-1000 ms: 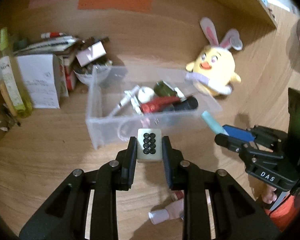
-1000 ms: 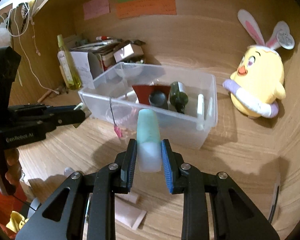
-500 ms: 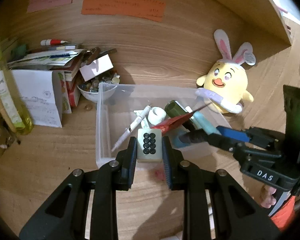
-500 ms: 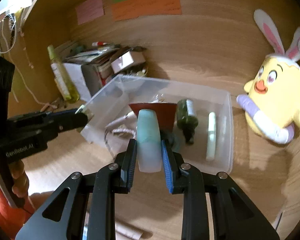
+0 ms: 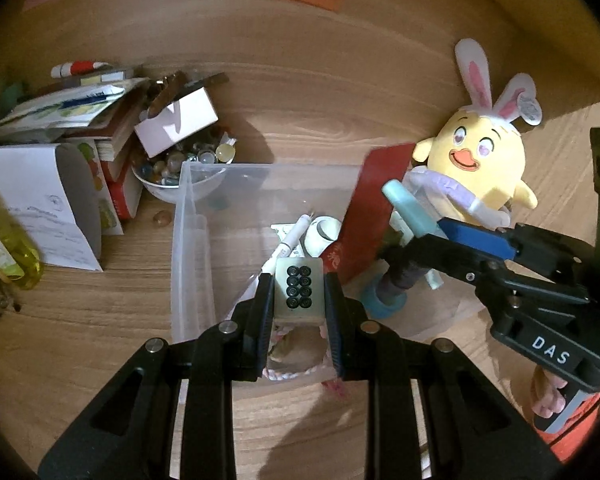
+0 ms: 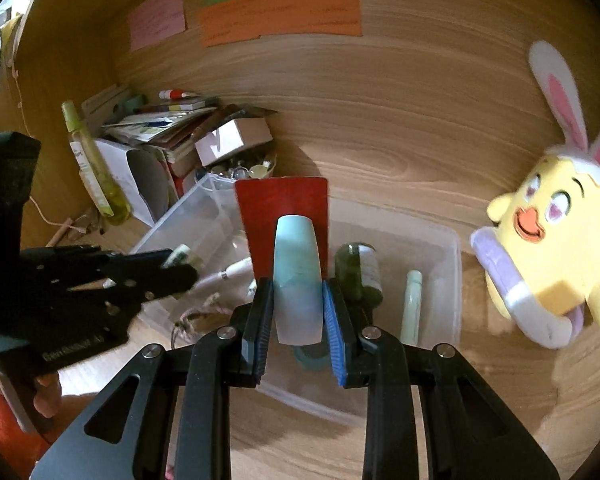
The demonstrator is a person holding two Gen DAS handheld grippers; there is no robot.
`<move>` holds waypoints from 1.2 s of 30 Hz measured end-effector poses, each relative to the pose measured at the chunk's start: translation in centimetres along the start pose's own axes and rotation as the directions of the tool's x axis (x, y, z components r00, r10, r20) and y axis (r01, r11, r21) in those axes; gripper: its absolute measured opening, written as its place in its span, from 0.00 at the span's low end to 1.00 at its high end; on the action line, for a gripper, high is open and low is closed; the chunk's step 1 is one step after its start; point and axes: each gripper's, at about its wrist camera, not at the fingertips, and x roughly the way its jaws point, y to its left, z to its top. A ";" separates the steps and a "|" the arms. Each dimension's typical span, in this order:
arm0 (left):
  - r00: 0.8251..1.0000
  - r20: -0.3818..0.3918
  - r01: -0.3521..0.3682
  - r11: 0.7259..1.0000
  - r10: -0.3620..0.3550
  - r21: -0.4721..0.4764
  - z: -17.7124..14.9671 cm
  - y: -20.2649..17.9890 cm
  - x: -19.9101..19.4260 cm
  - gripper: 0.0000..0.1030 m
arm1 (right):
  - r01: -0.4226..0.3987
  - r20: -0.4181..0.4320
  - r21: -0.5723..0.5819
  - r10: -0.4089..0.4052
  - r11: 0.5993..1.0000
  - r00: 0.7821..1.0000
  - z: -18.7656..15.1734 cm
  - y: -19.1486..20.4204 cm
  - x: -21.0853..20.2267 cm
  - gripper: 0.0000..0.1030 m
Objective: Organize objects
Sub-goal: 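Place the dotted tile and mint-green tube into the clear box, open both tools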
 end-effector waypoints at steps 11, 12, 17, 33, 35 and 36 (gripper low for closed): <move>1.000 0.003 0.003 1.000 -0.003 0.007 0.3 0.4 -0.3 0.23 | -0.010 -0.008 -0.064 0.009 0.998 1.000 0.9 2.6 1.3 0.22; 1.000 0.003 0.006 1.000 -0.006 0.007 0.3 0.4 -0.4 0.23 | -0.006 -0.008 -0.069 0.006 0.998 1.000 0.8 2.7 1.3 0.22; 1.000 0.013 0.019 1.000 -0.019 0.007 0.2 0.3 -1.1 0.25 | 0.017 -0.007 -0.096 -0.018 0.995 1.000 -0.1 3.1 0.3 0.22; 0.999 0.047 -0.001 0.999 -0.001 0.032 -0.7 -0.5 -3.5 0.42 | 0.082 -0.003 -0.057 -0.083 0.995 0.997 -2.8 0.9 -1.8 0.42; 0.998 0.063 -0.008 0.999 0.005 0.044 -0.8 -0.9 -4.4 0.45 | 0.082 0.002 -0.056 -0.082 0.995 0.997 -3.0 0.8 -2.1 0.42; 0.997 0.071 -0.011 0.999 0.007 0.049 -0.8 -1.0 -4.8 0.47 | 0.081 0.007 -0.056 -0.080 0.995 0.997 -3.0 0.8 -2.4 0.42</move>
